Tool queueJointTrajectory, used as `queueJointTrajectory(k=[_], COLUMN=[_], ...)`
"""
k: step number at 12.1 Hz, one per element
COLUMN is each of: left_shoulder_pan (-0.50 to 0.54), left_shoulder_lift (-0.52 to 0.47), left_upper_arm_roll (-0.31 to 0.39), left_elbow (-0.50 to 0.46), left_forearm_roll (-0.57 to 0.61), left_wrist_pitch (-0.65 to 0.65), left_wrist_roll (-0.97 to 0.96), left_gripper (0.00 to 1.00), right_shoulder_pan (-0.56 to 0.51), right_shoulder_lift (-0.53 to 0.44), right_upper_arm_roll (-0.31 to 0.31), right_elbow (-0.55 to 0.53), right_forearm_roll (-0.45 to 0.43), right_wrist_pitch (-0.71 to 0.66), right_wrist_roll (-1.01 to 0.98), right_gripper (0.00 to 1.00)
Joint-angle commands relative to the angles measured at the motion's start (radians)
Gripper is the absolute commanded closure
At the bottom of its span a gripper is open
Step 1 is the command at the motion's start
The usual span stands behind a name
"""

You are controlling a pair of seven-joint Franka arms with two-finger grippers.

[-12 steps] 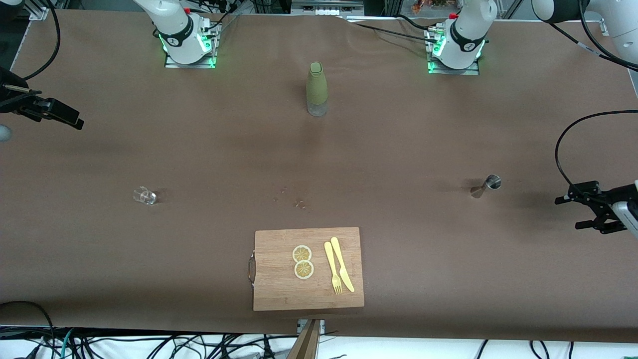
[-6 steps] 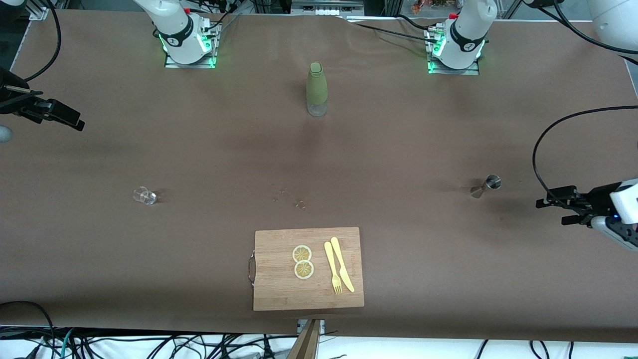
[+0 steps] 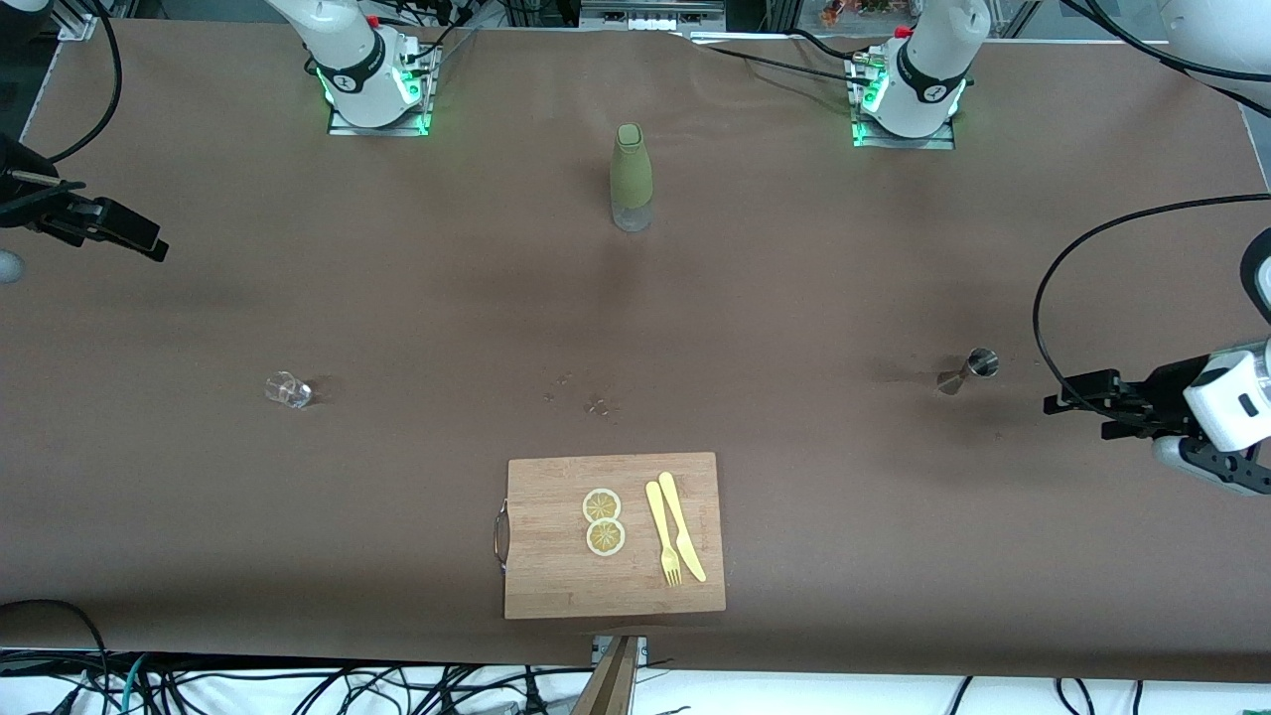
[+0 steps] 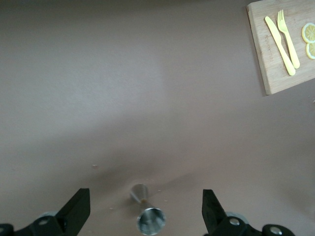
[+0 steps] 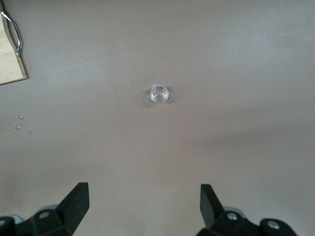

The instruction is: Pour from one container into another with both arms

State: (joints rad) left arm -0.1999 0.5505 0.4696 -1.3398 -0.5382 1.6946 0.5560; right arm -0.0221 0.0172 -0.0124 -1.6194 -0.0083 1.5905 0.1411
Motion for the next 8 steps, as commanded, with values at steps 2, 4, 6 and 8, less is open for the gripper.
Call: queueJointTrajectory(k=[2, 4, 6, 8], left_shoulder_pan=[-0.045, -0.05, -0.05, -0.027], left_shoulder_lift=[-0.055, -0.067, -0.098, -0.134], left_upper_arm_roll=[0.006, 0.004, -0.005, -0.069], left_elbow=[-0.039, -0.039, -0.045, -0.047], left_forearm_roll=[0.052, 0.053, 0.091, 0.177], left_wrist_pitch=[-0.062, -0.078, -0.082, -0.085], left_wrist_roll=[-0.111, -0.123, -0.145, -0.249], left_gripper=[0.0, 0.0, 0.0, 0.0], right_shoulder_pan=[-0.004, -0.004, -0.004, -0.004], right_shoulder_lift=[0.0, 0.0, 0.0, 0.0], right_upper_arm_roll=[0.008, 0.008, 0.006, 0.006], right_elbow=[0.007, 0.007, 0.007, 0.007], right_forearm_roll=[0.001, 0.002, 0.002, 0.002], right_wrist_pitch=[0.009, 0.009, 0.011, 0.011], right_wrist_roll=[-0.011, -0.012, -0.012, -0.012], right_gripper=[0.0, 0.0, 0.0, 0.0])
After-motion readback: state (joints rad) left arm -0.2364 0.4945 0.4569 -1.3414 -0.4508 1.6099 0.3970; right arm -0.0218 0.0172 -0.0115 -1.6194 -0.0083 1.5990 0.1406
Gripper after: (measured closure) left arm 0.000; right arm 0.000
